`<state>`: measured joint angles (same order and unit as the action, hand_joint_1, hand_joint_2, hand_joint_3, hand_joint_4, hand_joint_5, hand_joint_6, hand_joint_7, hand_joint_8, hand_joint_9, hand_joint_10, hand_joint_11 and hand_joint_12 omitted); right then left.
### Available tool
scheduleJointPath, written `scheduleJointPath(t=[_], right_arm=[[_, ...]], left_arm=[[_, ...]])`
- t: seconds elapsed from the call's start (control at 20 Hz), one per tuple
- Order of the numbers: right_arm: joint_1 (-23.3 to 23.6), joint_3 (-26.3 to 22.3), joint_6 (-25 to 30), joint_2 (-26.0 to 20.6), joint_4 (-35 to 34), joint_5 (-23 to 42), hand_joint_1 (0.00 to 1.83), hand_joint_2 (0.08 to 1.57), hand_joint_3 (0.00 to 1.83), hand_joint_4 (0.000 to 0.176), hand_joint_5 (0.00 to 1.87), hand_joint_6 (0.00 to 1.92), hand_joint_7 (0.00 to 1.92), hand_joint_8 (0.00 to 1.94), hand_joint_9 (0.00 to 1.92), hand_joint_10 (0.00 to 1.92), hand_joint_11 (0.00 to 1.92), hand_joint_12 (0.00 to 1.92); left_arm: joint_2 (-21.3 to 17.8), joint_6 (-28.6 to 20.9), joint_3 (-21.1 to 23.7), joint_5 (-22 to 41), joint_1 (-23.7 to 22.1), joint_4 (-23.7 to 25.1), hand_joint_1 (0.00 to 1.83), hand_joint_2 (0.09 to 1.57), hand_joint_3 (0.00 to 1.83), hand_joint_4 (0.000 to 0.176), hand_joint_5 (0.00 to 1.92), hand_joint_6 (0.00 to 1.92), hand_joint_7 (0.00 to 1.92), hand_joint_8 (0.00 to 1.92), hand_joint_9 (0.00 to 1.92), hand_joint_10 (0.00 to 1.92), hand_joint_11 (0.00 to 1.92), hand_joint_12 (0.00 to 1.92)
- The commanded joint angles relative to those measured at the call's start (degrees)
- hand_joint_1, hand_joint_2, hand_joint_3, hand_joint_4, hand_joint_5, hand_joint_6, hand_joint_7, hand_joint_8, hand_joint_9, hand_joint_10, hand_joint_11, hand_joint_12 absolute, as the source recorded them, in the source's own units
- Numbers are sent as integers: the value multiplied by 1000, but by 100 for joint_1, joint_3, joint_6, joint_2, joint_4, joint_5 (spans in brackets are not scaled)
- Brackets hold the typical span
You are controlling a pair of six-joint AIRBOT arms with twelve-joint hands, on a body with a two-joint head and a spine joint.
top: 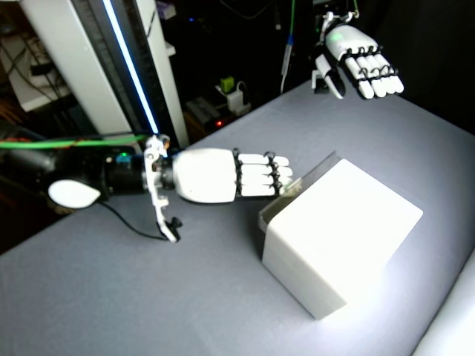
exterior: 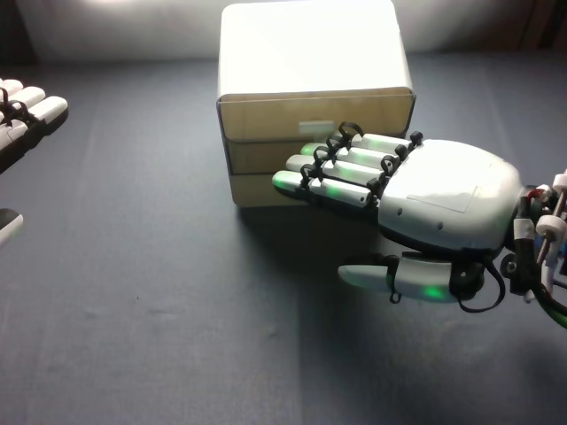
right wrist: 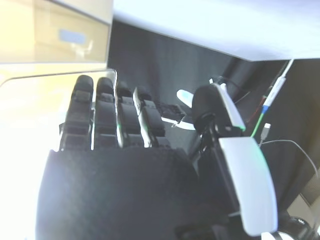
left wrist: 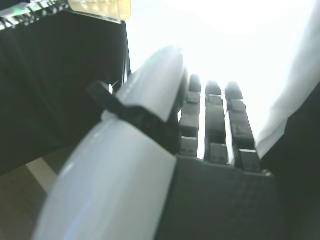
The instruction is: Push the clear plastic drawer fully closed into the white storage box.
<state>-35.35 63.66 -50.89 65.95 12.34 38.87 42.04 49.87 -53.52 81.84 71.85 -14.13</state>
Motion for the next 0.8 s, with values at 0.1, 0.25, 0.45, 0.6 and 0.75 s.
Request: scheduleJointPath(t=[0.1,0.25,0.45,0.6,0.75], right_arm=[[86,34,-248,34,-331,569,217,1472,10,0,0,0,0,0,0,0,0,0],[94,126,-356,99,-549,495,234,1466,2,0,0,0,0,0,0,0,0,0],[96,150,-390,111,-626,474,222,1472,0,1,0,0,0,0,0,0,0,0],[96,118,-390,110,-609,475,193,1471,0,5,0,0,0,0,0,0,0,0],[96,-10,-390,109,-474,504,248,1473,0,0,0,0,0,0,0,0,0,0]], left_arm=[[9,13,1,683,-7,-106,843,1533,0,0,16,3,0,0,0,0,0,0],[15,13,0,682,-7,-106,850,1534,0,0,17,3,0,0,0,0,0,0],[20,12,0,691,-6,-106,874,1530,0,0,23,2,0,0,0,0,0,0],[20,12,-1,694,-6,-106,908,1520,0,0,28,1,0,0,0,0,0,0],[22,11,3,702,-5,-110,870,1524,0,0,21,5,0,0,0,0,0,0]])
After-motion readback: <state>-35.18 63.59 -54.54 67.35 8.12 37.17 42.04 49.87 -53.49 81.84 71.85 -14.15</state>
